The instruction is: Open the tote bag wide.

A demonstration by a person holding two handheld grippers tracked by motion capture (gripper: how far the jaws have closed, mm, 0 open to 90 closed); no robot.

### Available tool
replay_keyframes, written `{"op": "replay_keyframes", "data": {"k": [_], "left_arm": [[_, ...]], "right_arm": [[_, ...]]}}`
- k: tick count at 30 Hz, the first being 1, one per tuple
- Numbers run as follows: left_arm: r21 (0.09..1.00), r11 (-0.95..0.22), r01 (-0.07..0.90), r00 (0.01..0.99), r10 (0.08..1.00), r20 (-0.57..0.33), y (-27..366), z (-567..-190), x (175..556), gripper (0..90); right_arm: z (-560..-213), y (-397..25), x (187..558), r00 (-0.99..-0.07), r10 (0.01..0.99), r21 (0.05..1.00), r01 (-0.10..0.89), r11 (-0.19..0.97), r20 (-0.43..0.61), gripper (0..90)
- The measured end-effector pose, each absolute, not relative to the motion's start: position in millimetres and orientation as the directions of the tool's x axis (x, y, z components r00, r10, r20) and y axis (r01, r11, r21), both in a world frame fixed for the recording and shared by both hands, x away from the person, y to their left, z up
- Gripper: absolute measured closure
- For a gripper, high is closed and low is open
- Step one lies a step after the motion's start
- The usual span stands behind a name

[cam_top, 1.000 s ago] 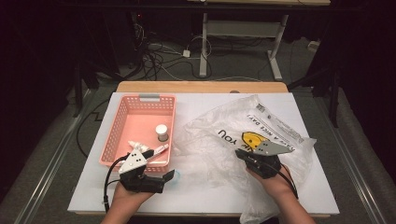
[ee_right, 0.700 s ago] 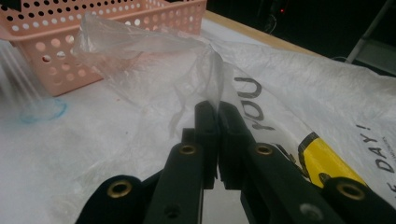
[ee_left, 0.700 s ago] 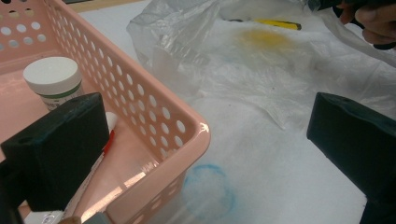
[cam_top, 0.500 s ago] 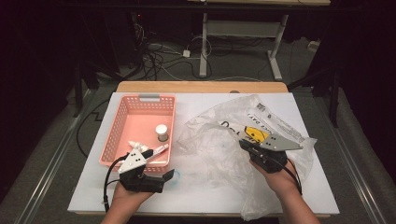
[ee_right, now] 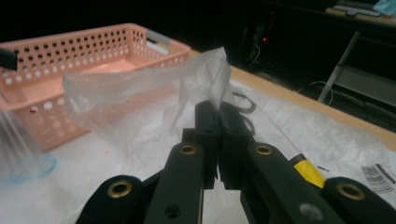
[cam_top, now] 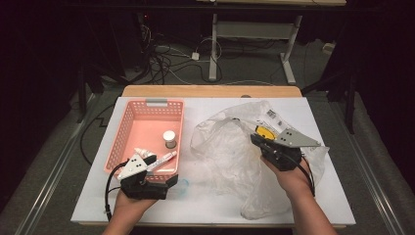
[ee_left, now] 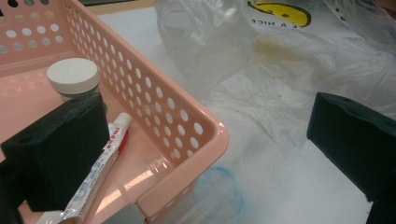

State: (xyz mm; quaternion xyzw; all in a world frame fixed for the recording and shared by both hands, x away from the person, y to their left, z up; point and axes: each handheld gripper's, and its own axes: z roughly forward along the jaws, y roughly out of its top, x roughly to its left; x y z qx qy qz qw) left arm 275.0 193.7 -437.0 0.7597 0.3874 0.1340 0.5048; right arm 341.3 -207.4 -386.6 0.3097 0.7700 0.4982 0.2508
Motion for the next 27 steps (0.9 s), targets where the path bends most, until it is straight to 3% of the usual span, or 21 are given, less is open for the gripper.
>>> {"op": "replay_keyframes", "data": {"k": [5,27], "left_arm": [[0.872,-0.182,0.454,0.658,0.728,-0.190,198.2,-436.1,274.9,0.0],[0.875,-0.154,0.458,0.624,0.757,-0.193,214.7,-434.6,280.9,0.0]], "right_arm": [[-382.2,-214.0,340.0,-0.664,0.745,0.945,0.199,0.260,-0.065,90.0],[-397.8,-227.4,341.1,-0.681,0.732,0.939,0.233,0.253,-0.028,90.0]]}}
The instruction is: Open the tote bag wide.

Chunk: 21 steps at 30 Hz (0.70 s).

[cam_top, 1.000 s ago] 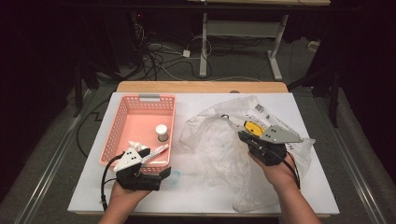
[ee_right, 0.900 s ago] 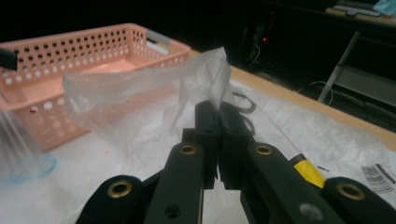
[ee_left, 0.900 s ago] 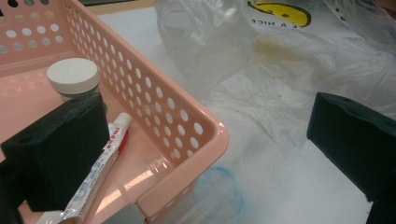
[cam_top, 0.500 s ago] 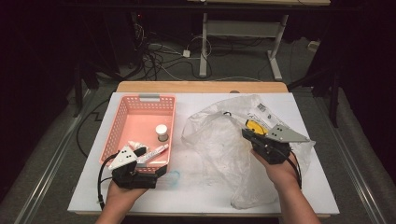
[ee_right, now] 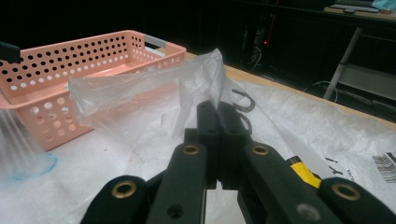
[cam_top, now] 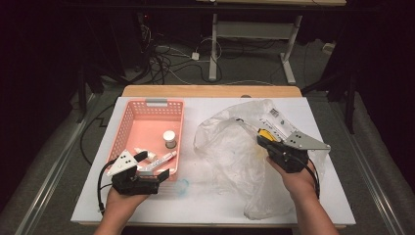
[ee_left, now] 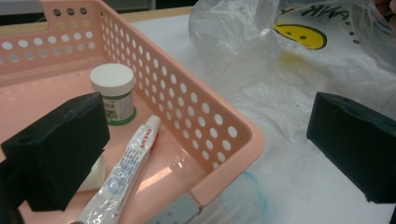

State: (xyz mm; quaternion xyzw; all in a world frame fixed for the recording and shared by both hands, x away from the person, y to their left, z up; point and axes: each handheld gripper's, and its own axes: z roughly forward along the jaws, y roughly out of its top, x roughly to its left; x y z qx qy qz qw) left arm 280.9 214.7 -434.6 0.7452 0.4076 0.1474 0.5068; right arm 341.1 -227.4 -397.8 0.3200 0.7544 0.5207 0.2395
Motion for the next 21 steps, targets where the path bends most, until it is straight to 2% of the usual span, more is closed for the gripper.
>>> {"op": "replay_keyframes", "data": {"k": [3,8,21], "left_arm": [[0.865,-0.149,0.479,0.606,0.769,-0.203,217.7,-431.7,283.5,0.0],[0.879,-0.127,0.460,0.614,0.761,-0.211,216.0,-421.4,291.3,0.0],[0.871,-0.121,0.476,0.606,0.763,-0.225,213.3,-406.7,334.2,0.0]], "right_arm": [[-398.4,-227.5,341.0,-0.680,0.732,0.939,0.234,0.251,-0.026,90.0],[-398.1,-228.4,341.8,-0.681,0.732,0.941,0.239,0.240,-0.013,90.0],[-400.2,-226.7,342.6,-0.683,0.730,0.939,0.246,0.241,-0.008,90.0]]}}
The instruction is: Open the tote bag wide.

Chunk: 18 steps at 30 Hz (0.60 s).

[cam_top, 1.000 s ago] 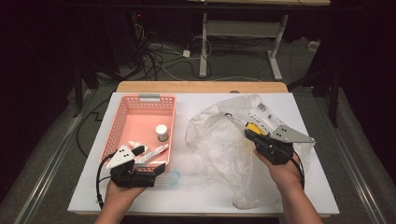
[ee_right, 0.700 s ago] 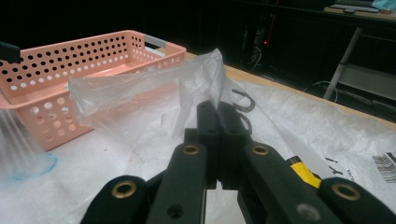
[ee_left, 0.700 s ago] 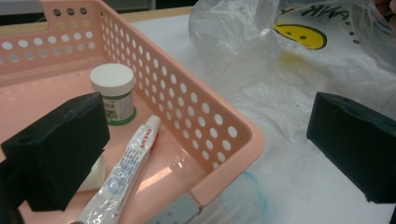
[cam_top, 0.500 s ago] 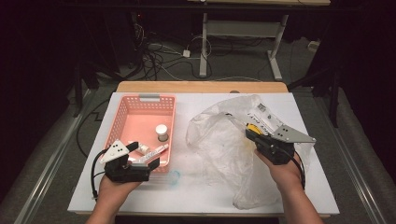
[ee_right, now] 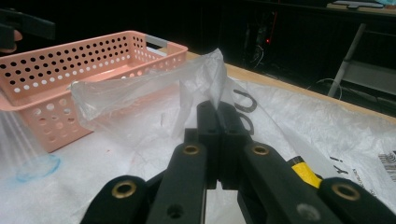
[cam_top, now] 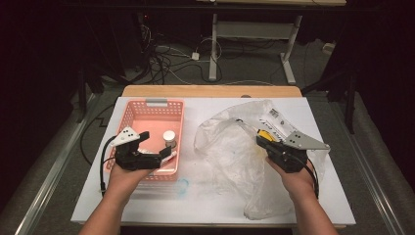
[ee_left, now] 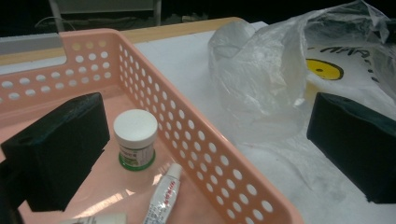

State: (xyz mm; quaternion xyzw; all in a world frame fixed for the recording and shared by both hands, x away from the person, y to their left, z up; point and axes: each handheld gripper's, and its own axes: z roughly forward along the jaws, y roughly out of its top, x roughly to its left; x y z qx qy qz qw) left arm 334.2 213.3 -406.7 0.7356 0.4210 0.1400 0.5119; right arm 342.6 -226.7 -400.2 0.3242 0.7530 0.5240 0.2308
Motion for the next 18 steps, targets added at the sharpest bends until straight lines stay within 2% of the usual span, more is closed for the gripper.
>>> {"op": "replay_keyframes", "data": {"k": [7,18], "left_arm": [[0.859,-0.153,0.489,0.591,0.782,-0.198,215.5,-405.5,354.6,0.0],[0.769,-0.248,0.589,0.589,0.783,-0.199,216.6,-413.6,384.4,0.3]], "right_arm": [[-401.3,-225.4,343.5,-0.683,0.730,0.938,0.247,0.244,-0.011,90.0],[-400.5,-228.9,344.2,-0.679,0.734,0.939,0.247,0.238,-0.007,90.0]]}}
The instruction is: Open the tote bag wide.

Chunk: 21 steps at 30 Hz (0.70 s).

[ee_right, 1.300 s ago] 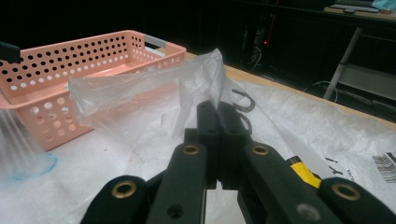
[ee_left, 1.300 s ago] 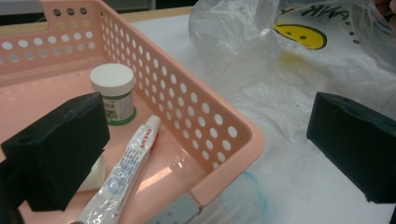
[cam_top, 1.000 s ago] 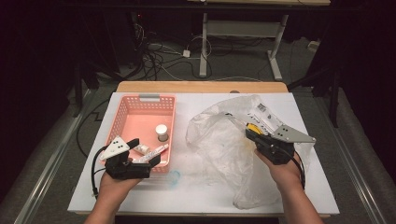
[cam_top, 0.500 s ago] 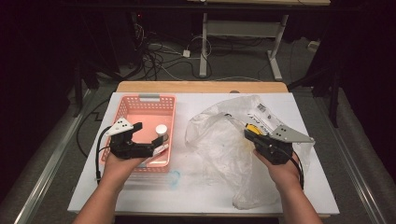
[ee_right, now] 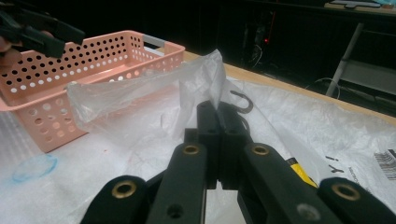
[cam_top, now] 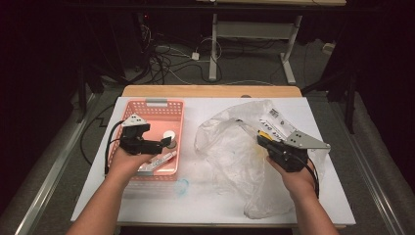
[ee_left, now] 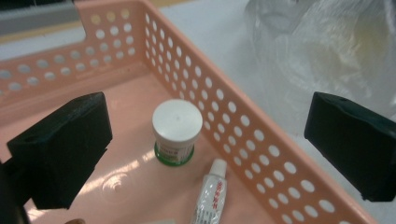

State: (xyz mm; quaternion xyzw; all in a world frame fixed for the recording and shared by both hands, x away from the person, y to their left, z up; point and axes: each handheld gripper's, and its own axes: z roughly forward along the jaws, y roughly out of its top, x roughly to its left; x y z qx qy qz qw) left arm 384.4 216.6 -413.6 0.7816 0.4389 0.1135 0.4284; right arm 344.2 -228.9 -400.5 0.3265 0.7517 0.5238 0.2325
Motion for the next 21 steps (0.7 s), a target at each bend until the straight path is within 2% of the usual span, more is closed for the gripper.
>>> {"op": "replay_keyframes", "data": {"k": [6,9,11,17,21], "left_arm": [[0.694,-0.320,0.646,0.609,0.763,-0.215,217.7,-417.5,396.7,13.6],[0.652,-0.369,0.663,0.630,0.746,-0.217,214.5,-419.7,401.8,14.9],[0.628,-0.410,0.662,0.648,0.734,-0.204,211.6,-420.6,403.5,16.1],[0.574,-0.515,0.636,0.704,0.692,-0.160,204.0,-423.9,405.3,29.3],[0.511,-0.585,0.630,0.732,0.667,-0.140,197.9,-425.6,406.6,33.0]], "right_arm": [[-399.8,-228.7,344.7,-0.679,0.734,0.940,0.243,0.239,-0.011,90.0],[-399.5,-227.3,345.5,-0.679,0.734,0.941,0.246,0.231,-0.002,90.0],[-399.2,-226.8,345.9,-0.675,0.737,0.941,0.252,0.226,0.004,90.0],[-399.6,-227.5,348.5,-0.675,0.738,0.940,0.250,0.230,-0.001,90.0],[-400.1,-227.0,349.3,-0.674,0.739,0.940,0.256,0.225,0.006,90.0]]}}
